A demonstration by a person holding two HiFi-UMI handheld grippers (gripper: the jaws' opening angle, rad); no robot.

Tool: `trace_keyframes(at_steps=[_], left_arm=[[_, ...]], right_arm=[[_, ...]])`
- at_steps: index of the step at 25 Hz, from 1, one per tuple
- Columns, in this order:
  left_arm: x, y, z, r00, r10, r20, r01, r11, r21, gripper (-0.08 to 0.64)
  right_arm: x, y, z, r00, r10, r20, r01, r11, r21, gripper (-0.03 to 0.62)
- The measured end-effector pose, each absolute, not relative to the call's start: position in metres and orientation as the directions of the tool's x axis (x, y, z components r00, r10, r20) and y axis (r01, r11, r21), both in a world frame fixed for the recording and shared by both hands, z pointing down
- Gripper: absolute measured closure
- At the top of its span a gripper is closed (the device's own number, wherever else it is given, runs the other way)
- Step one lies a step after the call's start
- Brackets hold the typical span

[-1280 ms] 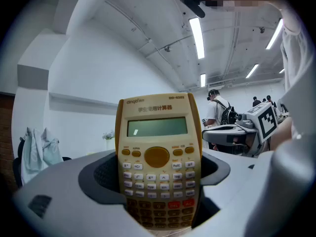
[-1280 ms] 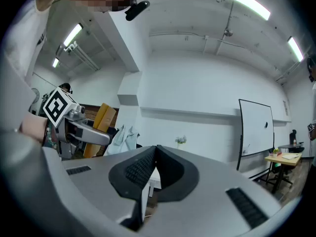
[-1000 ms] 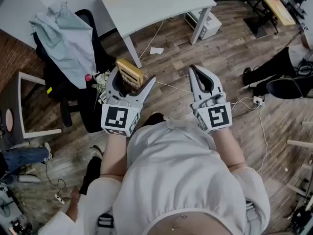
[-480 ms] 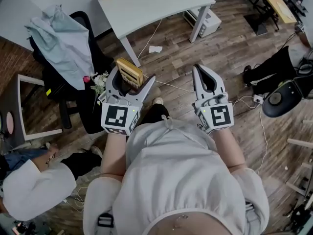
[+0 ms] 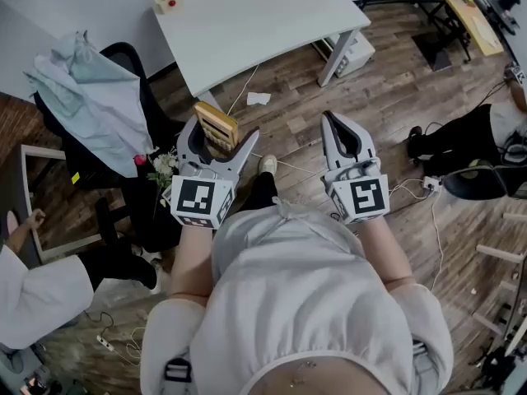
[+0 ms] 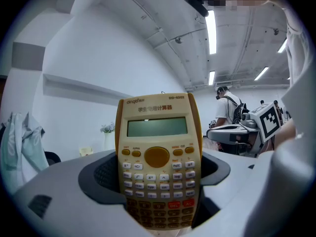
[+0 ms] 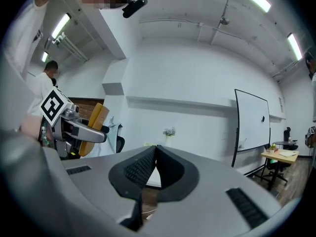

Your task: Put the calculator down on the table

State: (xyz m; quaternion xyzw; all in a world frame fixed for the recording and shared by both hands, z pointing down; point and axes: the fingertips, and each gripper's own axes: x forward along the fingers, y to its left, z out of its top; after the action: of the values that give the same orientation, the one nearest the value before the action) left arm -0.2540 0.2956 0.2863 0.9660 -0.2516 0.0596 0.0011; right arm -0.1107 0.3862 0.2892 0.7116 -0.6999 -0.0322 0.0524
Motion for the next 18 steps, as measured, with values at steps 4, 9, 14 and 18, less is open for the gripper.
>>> trace_keyframes(at_steps=[4, 9, 14, 18], left_arm=[[-0.218, 0.224, 0.28, 0.869, -0.483, 0.108, -0.485, -0.875, -0.016, 0.144], [-0.181, 0.142, 0.276, 0.871, -0.481, 0.099, -0.482, -0.876, -0.017, 0.144], [-0.156, 0.073, 0.284, 0.867, -0.485, 0.116, -0.488, -0.873, -0.004, 0.144], [-0.141, 0.036, 0.29, 0.858, -0.495, 0.137, -0.499, -0.866, -0.002, 0.144]], right_arm=[[-0.074, 0.314, 0.282, 0.019, -0.999, 0.049, -0.99, -0.012, 0.14, 0.588], [-0.038, 0.228, 0.279, 0.019, -0.998, 0.058, -0.989, -0.01, 0.146, 0.588], [-0.013, 0.155, 0.285, -0.001, -0.997, 0.072, -0.99, 0.011, 0.141, 0.588], [0.004, 0.113, 0.291, -0.016, -0.996, 0.084, -0.992, 0.026, 0.122, 0.588]])
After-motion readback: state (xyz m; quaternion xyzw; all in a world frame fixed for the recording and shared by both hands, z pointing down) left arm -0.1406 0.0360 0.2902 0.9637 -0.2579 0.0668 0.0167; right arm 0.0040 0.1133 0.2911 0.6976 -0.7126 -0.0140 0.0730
